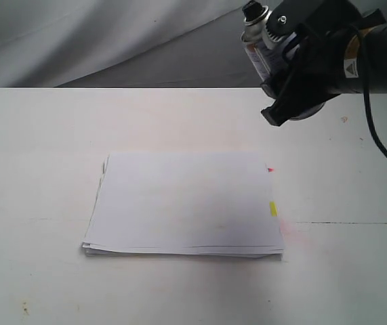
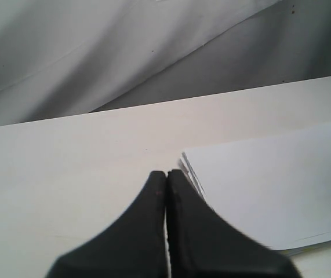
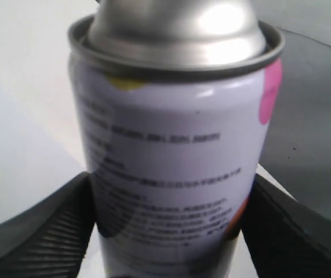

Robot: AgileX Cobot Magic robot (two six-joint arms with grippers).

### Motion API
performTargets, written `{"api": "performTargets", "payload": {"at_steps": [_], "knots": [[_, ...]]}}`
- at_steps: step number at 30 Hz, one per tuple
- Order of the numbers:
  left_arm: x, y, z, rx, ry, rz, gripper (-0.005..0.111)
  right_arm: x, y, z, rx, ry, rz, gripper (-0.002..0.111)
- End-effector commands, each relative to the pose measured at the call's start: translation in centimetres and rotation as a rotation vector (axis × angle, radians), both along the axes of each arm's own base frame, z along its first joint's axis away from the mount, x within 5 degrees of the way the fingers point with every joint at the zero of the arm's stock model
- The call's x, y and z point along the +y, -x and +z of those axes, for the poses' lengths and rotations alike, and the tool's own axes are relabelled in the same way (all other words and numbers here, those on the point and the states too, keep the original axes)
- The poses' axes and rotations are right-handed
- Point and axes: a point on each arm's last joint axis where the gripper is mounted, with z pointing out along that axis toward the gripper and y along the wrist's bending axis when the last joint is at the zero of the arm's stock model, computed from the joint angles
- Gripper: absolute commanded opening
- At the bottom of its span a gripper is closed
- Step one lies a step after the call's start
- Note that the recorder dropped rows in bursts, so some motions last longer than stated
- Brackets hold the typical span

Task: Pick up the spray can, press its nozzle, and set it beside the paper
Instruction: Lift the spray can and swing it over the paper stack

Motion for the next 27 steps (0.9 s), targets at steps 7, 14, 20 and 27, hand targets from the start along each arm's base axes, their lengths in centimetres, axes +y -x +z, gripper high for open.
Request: {"api": "performTargets", "payload": {"at_steps": [7, 14, 20, 27], "knots": [[0.0, 0.0, 0.0, -0.008, 0.009, -0.002, 0.000, -1.3, -0.2, 0.3, -0.182, 0.077, -0.096, 0.000], [0.0, 0.0, 0.0, -0.008, 0.009, -0.002, 0.000, -0.2, 0.1, -2.7, -0.234, 0.247, -0.121, 0.000], [0.0, 0.0, 0.0, -0.009, 0.007, -0.003, 0.000, 2.6, -0.2, -6.5, -0.180, 0.372, -0.075, 0.000], [0.0, 0.0, 0.0, -0.009, 0.007, -0.003, 0.000, 4.6, -0.5, -11.9, -0.123, 0.550, -0.088, 0.000]]}}
